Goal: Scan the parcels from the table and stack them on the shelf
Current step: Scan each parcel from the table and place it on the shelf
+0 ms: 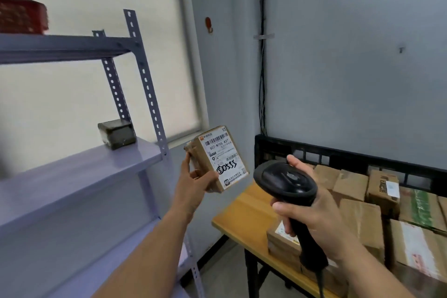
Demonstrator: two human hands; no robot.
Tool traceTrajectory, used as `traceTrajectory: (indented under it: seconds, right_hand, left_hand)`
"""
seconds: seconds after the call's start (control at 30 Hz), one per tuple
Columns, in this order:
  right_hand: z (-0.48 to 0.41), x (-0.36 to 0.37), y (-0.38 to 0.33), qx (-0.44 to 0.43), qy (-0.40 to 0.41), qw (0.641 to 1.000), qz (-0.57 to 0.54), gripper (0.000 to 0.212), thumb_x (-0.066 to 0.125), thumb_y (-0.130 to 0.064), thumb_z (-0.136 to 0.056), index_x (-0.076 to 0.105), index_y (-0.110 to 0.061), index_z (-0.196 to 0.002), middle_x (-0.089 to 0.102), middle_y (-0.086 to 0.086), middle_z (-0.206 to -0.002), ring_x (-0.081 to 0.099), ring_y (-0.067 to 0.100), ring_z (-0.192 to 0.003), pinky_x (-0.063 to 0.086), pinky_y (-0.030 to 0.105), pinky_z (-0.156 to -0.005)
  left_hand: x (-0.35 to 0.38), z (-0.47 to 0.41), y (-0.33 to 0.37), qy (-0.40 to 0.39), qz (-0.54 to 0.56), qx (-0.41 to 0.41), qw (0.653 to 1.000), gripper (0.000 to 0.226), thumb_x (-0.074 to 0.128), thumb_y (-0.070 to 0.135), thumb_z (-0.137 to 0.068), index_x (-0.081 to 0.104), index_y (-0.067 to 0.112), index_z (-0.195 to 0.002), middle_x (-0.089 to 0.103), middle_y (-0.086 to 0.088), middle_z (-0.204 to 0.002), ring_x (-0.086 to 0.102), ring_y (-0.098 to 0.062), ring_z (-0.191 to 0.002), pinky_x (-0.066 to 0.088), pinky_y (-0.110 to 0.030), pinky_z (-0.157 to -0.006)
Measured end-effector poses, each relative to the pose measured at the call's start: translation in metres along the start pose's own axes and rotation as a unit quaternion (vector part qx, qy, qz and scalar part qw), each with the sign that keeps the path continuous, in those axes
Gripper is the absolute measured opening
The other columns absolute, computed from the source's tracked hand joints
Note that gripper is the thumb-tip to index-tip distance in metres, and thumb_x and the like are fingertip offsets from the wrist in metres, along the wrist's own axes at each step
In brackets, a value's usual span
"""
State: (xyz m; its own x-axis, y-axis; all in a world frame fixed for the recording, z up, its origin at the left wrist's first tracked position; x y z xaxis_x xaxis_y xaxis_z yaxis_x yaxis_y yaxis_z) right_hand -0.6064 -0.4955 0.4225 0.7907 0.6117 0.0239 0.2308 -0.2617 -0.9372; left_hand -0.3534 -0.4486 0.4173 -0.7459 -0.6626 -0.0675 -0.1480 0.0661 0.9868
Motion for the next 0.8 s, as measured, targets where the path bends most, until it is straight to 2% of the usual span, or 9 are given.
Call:
traceTrajectory:
  seconds: [0.13, 0.2, 0.27, 0.3, 0.4, 0.5, 0.67, 0.73, 0.8]
  right_hand:
    - [-0.031, 0.046, -0.001, -0.016, -0.039, 0.999, -0.014, 0.094, 0.077, 0.005, -0.070, 0.038, -0.050, -0.136, 0.068, 0.026, -0.084, 0.055, 0.032, -0.051, 0.047, 0.039, -0.049]
    - [-0.048, 0.072, -0.001, -0.020, -0.051, 0.998, -0.027, 0.092, 0.073, 0.012, -0.073, 0.041, -0.049, -0.133, 0.067, 0.028, -0.083, 0.054, 0.031, -0.050, 0.045, 0.038, -0.047]
    - [-0.065, 0.099, 0.003, -0.022, -0.064, 0.997, -0.032, 0.091, 0.073, 0.012, -0.073, 0.043, -0.051, -0.130, 0.069, 0.025, -0.085, 0.054, 0.032, -0.051, 0.046, 0.038, -0.048]
    - [-0.074, 0.113, 0.004, -0.022, -0.070, 0.997, -0.033, 0.090, 0.073, 0.012, -0.073, 0.044, -0.053, -0.129, 0.070, 0.023, -0.087, 0.055, 0.033, -0.052, 0.047, 0.039, -0.049]
    - [-0.100, 0.155, 0.012, -0.021, -0.086, 0.996, -0.034, 0.089, 0.073, 0.011, -0.074, 0.045, -0.053, -0.129, 0.071, 0.018, -0.089, 0.055, 0.035, -0.055, 0.048, 0.042, -0.052]
    - [-0.122, 0.191, 0.018, -0.021, -0.093, 0.995, -0.031, 0.089, 0.073, 0.013, -0.074, 0.045, -0.053, -0.128, 0.071, 0.016, -0.091, 0.055, 0.034, -0.052, 0.048, 0.039, -0.049]
    - [-0.157, 0.248, 0.033, -0.025, -0.104, 0.994, -0.033, 0.088, 0.072, 0.015, -0.076, 0.048, -0.051, -0.128, 0.068, 0.015, -0.099, 0.055, 0.036, -0.051, 0.049, 0.038, -0.048]
    - [-0.168, 0.265, 0.038, -0.025, -0.108, 0.993, -0.035, 0.087, 0.071, 0.015, -0.076, 0.047, -0.049, -0.130, 0.070, 0.011, -0.093, 0.055, 0.036, -0.051, 0.050, 0.040, -0.048]
    - [-0.177, 0.280, 0.042, -0.023, -0.110, 0.993, -0.038, 0.086, 0.071, 0.015, -0.077, 0.046, -0.048, -0.130, 0.070, 0.010, -0.088, 0.054, 0.036, -0.052, 0.049, 0.041, -0.049]
  left_hand:
    - [-0.060, -0.015, 0.017, 0.058, 0.031, 0.021, 0.998, 0.080, 0.067, 0.008, -0.088, 0.023, 0.030, -0.151, 0.070, -0.001, -0.099, 0.069, -0.019, -0.091, 0.055, -0.044, -0.089]
    - [-0.092, -0.023, 0.023, 0.086, 0.029, 0.026, 0.996, 0.077, 0.066, 0.010, -0.089, 0.023, 0.030, -0.150, 0.070, -0.004, -0.103, 0.069, -0.022, -0.091, 0.057, -0.037, -0.079]
    - [-0.127, -0.032, 0.028, 0.116, 0.018, 0.031, 0.993, 0.076, 0.065, 0.013, -0.090, 0.023, 0.030, -0.151, 0.069, 0.001, -0.096, 0.068, -0.020, -0.086, 0.057, -0.034, -0.074]
    - [-0.146, -0.037, 0.029, 0.131, 0.010, 0.031, 0.991, 0.076, 0.065, 0.017, -0.091, 0.022, 0.031, -0.152, 0.069, 0.003, -0.096, 0.068, -0.019, -0.086, 0.058, -0.036, -0.076]
    - [-0.202, -0.055, 0.031, 0.169, -0.012, 0.019, 0.985, 0.080, 0.069, 0.029, -0.087, 0.023, 0.038, -0.151, 0.067, -0.005, -0.118, 0.067, -0.024, -0.101, 0.054, -0.046, -0.093]
    - [-0.252, -0.070, 0.032, 0.205, -0.042, 0.006, 0.978, 0.081, 0.070, 0.039, -0.081, 0.026, 0.041, -0.149, 0.063, -0.006, -0.122, 0.065, -0.027, -0.105, 0.053, -0.050, -0.093]
    - [-0.318, -0.093, 0.019, 0.241, -0.100, -0.021, 0.965, 0.088, 0.061, 0.050, -0.065, 0.025, 0.049, -0.145, 0.060, -0.004, -0.129, 0.062, -0.028, -0.109, 0.054, -0.050, -0.092]
    - [-0.332, -0.102, 0.013, 0.241, -0.146, -0.031, 0.959, 0.088, 0.055, 0.049, -0.067, 0.018, 0.051, -0.146, 0.060, -0.003, -0.128, 0.061, -0.029, -0.110, 0.050, -0.047, -0.097]
    - [-0.341, -0.112, 0.008, 0.237, -0.195, -0.033, 0.951, 0.084, 0.053, 0.045, -0.079, 0.007, 0.049, -0.149, 0.058, -0.005, -0.134, 0.059, -0.033, -0.113, 0.047, -0.042, -0.099]
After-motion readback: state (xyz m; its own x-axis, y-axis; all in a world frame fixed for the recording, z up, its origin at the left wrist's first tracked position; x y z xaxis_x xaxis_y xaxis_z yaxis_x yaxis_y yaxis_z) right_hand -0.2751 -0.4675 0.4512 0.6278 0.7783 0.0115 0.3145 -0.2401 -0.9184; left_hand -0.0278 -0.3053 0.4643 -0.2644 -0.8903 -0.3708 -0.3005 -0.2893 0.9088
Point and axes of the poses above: each hand's wrist, its own z-axis away from the middle knuckle, its own x-axis out of the palm, y = z × x, the point moved 4 cm from there along -z, towards the middle knuckle
